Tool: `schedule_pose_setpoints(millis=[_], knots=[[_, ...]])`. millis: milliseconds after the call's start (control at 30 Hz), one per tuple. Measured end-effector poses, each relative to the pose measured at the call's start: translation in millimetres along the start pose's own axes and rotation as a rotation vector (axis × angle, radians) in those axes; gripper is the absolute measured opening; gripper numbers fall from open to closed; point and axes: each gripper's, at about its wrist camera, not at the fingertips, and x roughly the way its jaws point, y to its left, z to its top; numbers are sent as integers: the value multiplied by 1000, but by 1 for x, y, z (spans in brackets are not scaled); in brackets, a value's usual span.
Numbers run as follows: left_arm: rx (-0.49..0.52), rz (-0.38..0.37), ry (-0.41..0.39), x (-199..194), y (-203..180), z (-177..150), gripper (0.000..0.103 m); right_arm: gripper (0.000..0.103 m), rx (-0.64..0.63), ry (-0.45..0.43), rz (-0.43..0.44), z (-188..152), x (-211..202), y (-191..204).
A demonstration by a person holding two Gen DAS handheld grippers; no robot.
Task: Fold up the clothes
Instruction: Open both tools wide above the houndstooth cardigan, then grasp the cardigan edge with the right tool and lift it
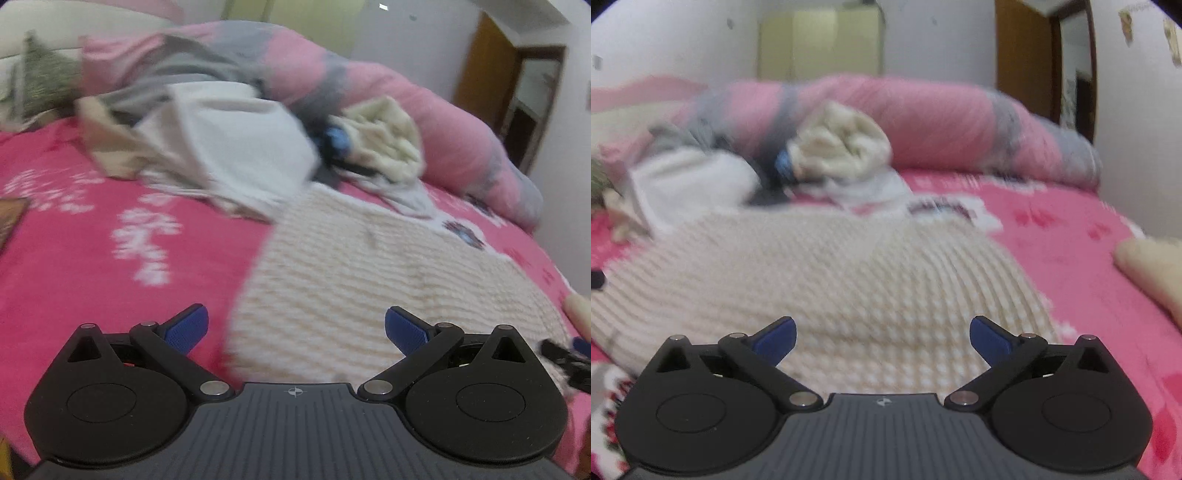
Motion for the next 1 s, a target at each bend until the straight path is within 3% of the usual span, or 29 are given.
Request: schedule_pose_setpoints(millis=[167, 333, 433, 633, 733, 800, 867, 933, 1000], knots=[[-105, 59, -16, -11, 46, 0, 103, 101, -246, -143, 158, 3, -22, 77], [-234, 45, -25, -18, 83, -1, 100, 94, -524, -161, 274, -15, -11, 172], [-284, 26, -47, -23, 99, -1, 94, 84, -637, -151, 308, -25, -3, 212], [-355, -34, -41, -20, 122, -2, 64, 71, -851, -107, 293, -47, 25, 265], [-372, -78, -30, -17, 130, -3, 57, 66, -886, -115, 257, -48, 38, 278], [-386, -114, -22, -14, 132, -2, 57, 50, -820, -105, 257, -39, 41, 275], [-413, -169, 1, -8, 135, 1, 59, 23, -728, -92, 265, -27, 43, 268], [-460, -255, 44, 3, 138, 7, 68, 19, -635, -78, 271, -15, 45, 261], [-515, -341, 78, 16, 140, 14, 87, 18, -526, -61, 284, -3, 46, 250]])
